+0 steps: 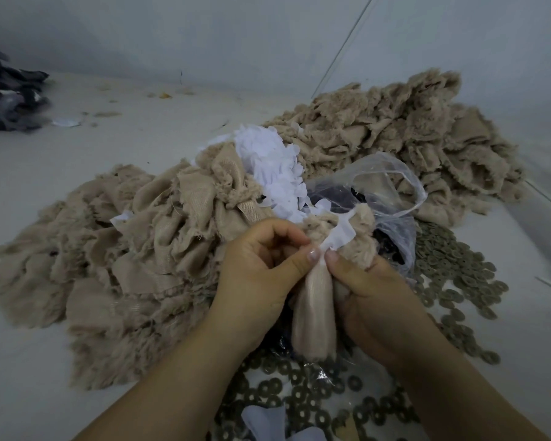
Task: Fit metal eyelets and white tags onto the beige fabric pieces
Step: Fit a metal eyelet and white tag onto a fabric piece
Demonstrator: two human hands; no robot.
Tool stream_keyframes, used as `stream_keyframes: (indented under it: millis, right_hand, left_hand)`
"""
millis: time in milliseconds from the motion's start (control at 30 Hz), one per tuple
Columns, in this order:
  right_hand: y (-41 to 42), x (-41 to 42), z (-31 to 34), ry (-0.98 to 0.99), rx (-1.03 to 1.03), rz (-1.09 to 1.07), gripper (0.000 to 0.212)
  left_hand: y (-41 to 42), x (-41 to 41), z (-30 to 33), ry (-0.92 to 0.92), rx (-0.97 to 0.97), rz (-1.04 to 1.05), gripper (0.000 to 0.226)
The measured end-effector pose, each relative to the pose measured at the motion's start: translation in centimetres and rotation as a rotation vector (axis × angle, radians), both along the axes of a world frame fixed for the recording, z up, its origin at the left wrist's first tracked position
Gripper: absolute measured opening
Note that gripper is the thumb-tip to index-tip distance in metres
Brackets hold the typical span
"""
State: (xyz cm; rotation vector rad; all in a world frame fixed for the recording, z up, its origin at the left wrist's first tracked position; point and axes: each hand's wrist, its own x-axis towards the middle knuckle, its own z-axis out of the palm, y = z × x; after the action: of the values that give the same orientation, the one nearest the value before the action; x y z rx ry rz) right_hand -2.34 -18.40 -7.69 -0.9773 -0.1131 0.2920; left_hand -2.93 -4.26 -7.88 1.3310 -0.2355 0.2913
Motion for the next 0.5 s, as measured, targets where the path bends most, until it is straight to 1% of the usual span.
stream_keyframes:
  millis: [133, 233, 267, 367, 433, 500]
  right_hand:
    - [-0.2, -0.3, 0.4, 0.011, -0.022, -0.013, 0.028]
    - [-0.7, -0.3, 0.9, 0.051, -0.083, -0.045, 0.028]
    - [-0.8, -0.3, 1.0, 0.064, -0.088, -0.046, 0.029]
    - [-0.9, -0.1, 1.0, 0.138, -0.089, -0.038, 0.035]
    - [-0.9, 0.0, 0.8, 0.206, -0.088, -0.031, 0.047]
    - [-0.9, 0.0, 0.6, 0.238, -0.072, 0.002, 0.05]
  left_hand:
    - [-0.2, 0.0, -0.1, 0.045, 0.042, 0.004, 0.025]
    - [-0.3, 0.0, -0.1, 0.017, 0.093, -0.018, 0.009]
    - [-0.3, 0.1, -0.2, 0.014, 0.082, -0.032, 0.006]
    - [-0.2, 0.3, -0.5, 0.043, -0.044, -0.082, 0.013]
    - [-0.2, 0.5, -0.6, 0.045, -0.059, -0.087, 0.015]
    - [-0.2, 0.5, -0.7, 0.058, -0.045, -0.082, 0.015]
